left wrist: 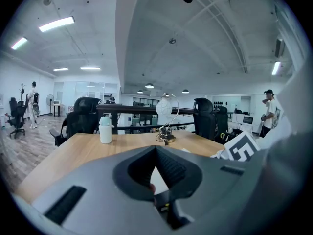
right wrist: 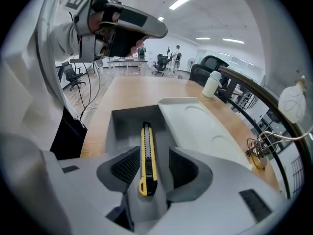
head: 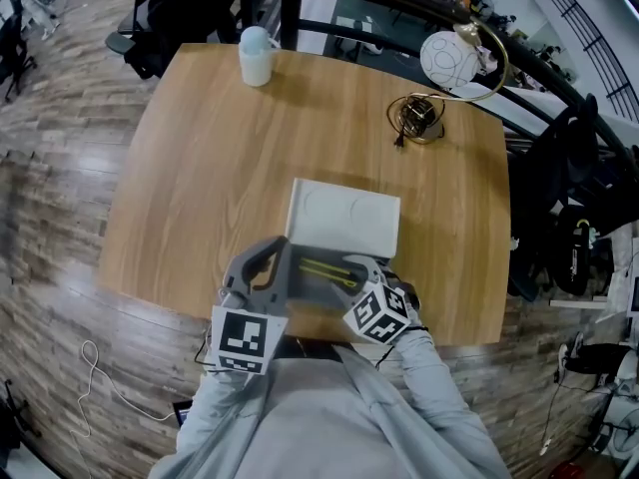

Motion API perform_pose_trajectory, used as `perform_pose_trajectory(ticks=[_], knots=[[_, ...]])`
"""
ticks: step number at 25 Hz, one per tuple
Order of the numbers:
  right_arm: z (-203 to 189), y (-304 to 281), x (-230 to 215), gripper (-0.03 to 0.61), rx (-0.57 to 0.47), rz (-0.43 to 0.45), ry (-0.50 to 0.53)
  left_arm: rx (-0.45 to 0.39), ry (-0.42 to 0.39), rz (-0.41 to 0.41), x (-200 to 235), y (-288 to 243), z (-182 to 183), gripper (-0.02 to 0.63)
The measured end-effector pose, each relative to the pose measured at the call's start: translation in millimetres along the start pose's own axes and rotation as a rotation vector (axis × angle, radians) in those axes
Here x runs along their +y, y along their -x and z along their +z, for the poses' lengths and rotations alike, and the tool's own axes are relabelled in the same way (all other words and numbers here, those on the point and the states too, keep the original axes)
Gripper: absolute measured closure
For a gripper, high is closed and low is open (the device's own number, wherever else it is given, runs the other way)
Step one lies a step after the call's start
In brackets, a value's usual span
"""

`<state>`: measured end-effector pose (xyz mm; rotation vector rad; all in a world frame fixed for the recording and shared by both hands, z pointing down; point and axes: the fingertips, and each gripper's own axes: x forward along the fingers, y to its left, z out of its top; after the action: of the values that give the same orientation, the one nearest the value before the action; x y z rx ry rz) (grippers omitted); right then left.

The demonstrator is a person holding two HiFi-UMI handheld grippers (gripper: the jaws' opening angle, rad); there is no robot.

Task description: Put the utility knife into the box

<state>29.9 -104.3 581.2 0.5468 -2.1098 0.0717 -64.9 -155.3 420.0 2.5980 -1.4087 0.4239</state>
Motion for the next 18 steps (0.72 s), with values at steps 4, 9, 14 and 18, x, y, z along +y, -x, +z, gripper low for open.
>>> perform_pose_trajectory(ticks=[4,9,14,18], knots=[[11,18,-6,0.394,-0.053,-0.039,-0.029,-0.009,-0.007,-0.009,-2,0,7,0.595],[20,45,-19,0.394,-0.128,-0.105,-0.087,-0.021,-0.021,-0.026,-7,-4,14,0.595],[27,79,-38,0.394,-0.21,-0.191,-0.16,-0.03,-0.033,-0.043,-11,-6,20,0.595],[32,112,-55,0.396,-0.303,-0.264,-0.244,-0.04,-0.04,-0.064,-18,-10,27,0.595]])
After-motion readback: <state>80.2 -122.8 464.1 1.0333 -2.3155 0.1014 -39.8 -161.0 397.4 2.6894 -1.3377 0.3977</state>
